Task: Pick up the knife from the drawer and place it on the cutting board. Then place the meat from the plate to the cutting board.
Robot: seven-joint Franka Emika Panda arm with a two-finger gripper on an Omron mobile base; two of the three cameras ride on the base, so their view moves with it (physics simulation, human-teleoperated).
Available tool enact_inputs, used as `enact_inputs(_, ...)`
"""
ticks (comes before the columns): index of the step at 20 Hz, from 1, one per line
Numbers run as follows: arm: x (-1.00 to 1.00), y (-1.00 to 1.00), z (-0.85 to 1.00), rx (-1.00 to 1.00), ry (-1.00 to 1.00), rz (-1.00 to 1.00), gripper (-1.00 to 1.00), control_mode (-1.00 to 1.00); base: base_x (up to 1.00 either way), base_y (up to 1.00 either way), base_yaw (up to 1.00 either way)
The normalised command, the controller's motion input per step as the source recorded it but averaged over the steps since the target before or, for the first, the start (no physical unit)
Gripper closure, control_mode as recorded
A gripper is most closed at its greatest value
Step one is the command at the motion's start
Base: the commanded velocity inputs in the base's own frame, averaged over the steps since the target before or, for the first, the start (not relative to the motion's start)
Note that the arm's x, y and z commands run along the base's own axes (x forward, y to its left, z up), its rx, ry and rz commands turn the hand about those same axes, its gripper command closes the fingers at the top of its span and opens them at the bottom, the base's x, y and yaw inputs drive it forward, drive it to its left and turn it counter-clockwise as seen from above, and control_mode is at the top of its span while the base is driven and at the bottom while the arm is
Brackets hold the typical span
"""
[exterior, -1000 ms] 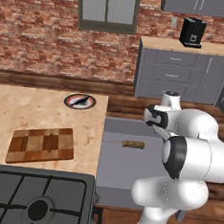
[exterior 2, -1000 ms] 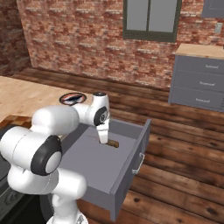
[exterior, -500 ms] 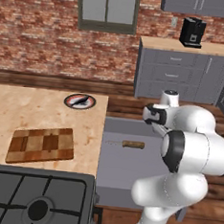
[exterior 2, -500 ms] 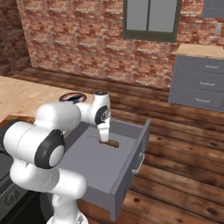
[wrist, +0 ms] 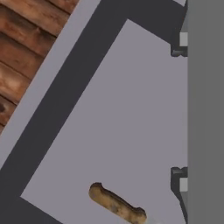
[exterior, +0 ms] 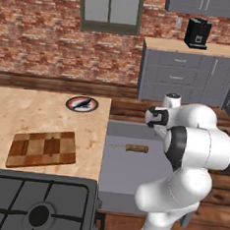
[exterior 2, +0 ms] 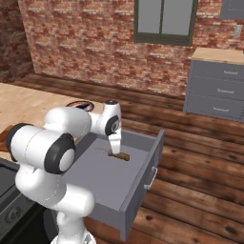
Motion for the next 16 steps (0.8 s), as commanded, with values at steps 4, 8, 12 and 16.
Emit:
enact_inputs(4,0.03,0.0,-0.25,0.01,0.0,0.01,-1.0,-1.0,0.0,0.0,0.0)
enact_inputs(8,0.05,0.02,-0.26,0.04,0.0,0.0,-1.0,-1.0,0.0,0.0,0.0)
enact_inputs(12,0.14,0.0,-0.23,0.05,0.0,0.0,-1.0,-1.0,0.0,0.0,0.0)
enact_inputs(16,0.11,0.03,-0.29,0.07,0.0,0.0,-1.0,-1.0,0.0,0.0,0.0)
